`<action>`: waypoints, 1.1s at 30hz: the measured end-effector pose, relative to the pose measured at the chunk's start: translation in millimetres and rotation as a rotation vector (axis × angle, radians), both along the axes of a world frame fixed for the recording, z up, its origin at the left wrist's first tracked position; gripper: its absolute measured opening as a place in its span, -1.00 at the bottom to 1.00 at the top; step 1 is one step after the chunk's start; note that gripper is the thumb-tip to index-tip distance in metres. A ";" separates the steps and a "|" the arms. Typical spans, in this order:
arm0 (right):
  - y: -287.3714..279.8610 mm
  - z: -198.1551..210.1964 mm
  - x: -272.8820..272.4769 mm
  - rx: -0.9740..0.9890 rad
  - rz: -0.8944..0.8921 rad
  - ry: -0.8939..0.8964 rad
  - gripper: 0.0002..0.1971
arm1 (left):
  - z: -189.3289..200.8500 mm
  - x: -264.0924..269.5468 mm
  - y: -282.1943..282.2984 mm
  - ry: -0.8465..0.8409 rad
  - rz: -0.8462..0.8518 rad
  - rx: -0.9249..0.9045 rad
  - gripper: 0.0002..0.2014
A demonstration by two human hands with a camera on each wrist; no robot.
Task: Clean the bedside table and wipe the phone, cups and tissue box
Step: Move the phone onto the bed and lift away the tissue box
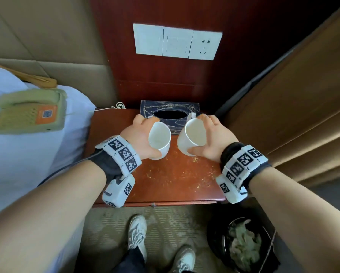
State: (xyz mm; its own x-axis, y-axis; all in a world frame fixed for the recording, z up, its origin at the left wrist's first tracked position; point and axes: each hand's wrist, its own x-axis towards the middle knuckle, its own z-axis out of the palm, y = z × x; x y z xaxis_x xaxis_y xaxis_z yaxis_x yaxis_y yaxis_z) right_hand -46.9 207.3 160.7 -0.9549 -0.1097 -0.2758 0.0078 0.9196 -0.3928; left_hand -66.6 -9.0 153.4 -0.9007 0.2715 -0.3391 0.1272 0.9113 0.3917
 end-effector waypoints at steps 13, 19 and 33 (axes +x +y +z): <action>31.7 177.1 67.7 0.053 0.092 0.224 -0.11 | 161.9 56.9 27.0 0.182 -0.043 0.049 -0.16; 53.8 227.2 88.4 0.054 0.016 0.284 -0.14 | 214.9 68.7 47.7 0.218 -0.096 0.086 -0.03; 126.4 289.8 141.9 0.101 -0.197 0.367 -0.13 | 276.7 86.1 134.2 0.272 -0.321 0.149 -0.20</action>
